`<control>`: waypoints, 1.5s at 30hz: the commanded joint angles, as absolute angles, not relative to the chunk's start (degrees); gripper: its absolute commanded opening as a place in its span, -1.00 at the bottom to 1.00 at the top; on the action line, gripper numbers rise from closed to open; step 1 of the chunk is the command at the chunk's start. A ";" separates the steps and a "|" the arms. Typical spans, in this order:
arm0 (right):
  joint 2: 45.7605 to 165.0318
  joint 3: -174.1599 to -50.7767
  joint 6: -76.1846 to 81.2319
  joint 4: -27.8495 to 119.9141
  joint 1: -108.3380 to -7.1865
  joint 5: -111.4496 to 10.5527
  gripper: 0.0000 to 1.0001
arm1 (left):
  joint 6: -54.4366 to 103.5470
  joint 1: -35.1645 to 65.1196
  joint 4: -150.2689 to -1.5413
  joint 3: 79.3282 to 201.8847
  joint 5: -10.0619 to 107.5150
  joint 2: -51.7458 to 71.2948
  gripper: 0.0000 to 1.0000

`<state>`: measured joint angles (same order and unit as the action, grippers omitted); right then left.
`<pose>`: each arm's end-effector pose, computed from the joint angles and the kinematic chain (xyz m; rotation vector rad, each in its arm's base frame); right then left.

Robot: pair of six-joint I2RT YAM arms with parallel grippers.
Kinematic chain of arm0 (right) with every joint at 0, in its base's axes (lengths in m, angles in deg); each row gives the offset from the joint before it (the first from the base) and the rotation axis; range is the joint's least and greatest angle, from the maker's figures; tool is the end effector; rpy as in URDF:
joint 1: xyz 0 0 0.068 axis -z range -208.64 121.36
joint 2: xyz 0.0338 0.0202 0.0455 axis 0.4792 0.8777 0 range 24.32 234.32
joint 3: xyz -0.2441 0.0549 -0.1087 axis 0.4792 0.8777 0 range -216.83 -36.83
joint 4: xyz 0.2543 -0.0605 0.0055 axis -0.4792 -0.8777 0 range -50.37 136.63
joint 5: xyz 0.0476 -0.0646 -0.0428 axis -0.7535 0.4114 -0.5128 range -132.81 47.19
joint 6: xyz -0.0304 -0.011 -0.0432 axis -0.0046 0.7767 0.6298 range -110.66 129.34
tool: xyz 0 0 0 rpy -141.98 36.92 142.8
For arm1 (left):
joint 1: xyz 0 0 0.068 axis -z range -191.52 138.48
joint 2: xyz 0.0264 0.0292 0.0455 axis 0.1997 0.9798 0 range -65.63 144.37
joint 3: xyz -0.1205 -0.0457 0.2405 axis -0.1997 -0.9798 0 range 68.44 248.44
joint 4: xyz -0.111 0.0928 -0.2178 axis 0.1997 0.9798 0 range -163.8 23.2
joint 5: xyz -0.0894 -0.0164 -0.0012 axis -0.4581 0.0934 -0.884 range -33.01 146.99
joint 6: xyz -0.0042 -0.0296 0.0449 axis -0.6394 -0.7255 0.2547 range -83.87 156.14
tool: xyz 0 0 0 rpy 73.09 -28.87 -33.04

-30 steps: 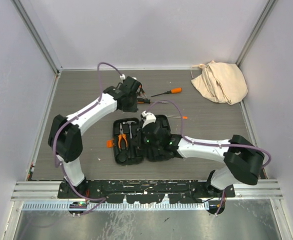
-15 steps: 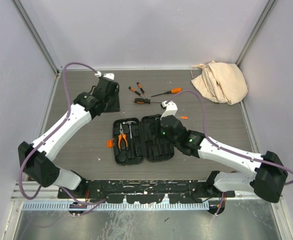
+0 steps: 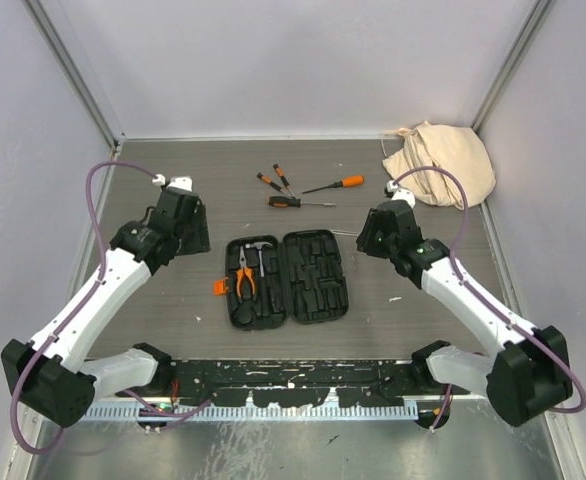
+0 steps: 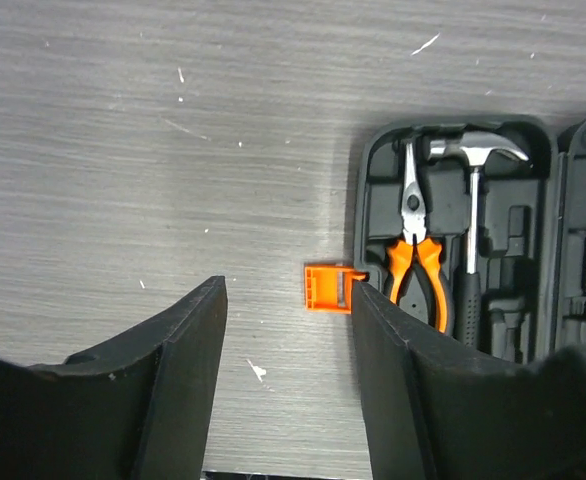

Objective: Sort the tools into containers
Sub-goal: Move the utility knife at the center of the board.

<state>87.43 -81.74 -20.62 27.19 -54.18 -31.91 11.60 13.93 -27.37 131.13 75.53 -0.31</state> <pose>0.2180 0.0967 0.2628 0.1905 2.2251 0.3223 0.2106 -0.0878 0.3207 -0.1251 2.3660 -0.0230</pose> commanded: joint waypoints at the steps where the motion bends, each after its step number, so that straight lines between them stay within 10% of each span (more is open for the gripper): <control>1: 92.17 -85.17 -17.87 24.74 -48.78 -41.42 -0.23 | 12.50 13.18 -27.88 129.06 73.52 -2.13 0.11; 45: 133.33 -116.34 8.40 14.50 -43.36 -45.01 0.24 | 13.10 13.09 -25.17 129.87 69.45 2.65 0.22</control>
<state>132.71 -113.85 6.29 15.25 -43.47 -43.98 12.08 13.41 -26.45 128.14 68.74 2.86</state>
